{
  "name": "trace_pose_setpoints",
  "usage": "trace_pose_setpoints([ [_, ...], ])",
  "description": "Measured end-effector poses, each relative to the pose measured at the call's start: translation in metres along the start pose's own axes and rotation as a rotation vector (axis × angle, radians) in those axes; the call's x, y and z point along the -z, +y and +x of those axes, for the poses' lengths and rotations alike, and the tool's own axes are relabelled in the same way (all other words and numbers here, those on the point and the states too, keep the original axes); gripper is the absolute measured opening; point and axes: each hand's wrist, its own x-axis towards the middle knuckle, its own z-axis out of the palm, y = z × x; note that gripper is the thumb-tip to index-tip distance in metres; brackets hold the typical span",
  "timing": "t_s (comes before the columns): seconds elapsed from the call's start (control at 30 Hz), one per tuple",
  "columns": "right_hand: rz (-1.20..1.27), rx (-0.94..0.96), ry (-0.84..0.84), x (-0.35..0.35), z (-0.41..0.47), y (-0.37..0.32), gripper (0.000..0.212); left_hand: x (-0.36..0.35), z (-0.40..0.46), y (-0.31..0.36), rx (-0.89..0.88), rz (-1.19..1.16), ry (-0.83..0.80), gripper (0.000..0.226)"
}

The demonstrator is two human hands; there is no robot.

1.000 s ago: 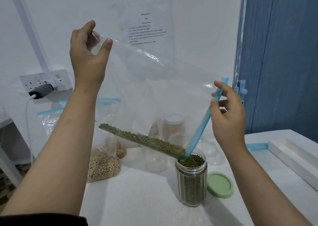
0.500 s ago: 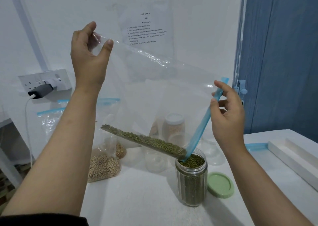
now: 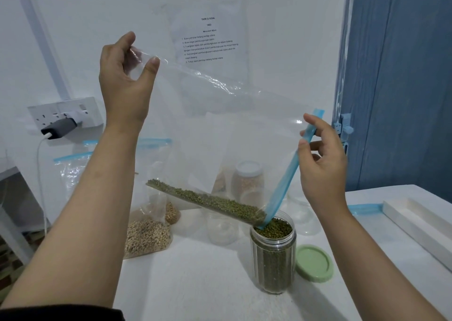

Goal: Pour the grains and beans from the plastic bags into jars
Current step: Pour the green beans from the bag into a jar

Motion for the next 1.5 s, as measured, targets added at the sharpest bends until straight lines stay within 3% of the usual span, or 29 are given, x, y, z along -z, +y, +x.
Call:
trace_pose_setpoints([
  [0.3, 0.085, -0.102, -0.208, -0.002, -0.026, 0.005, 0.052, 0.018, -0.015, -0.013, 0.049, 0.017, 0.056, 0.043],
  [0.83, 0.030, -0.033, -0.169, -0.032, -0.015, -0.019, 0.046, 0.064, -0.041, -0.039, 0.212, -0.017, 0.143, 0.038],
  [1.5, -0.113, -0.072, -0.110, -0.041, -0.025, -0.029, 0.045, 0.079, -0.068, -0.060, 0.280, -0.015, 0.065, 0.039],
])
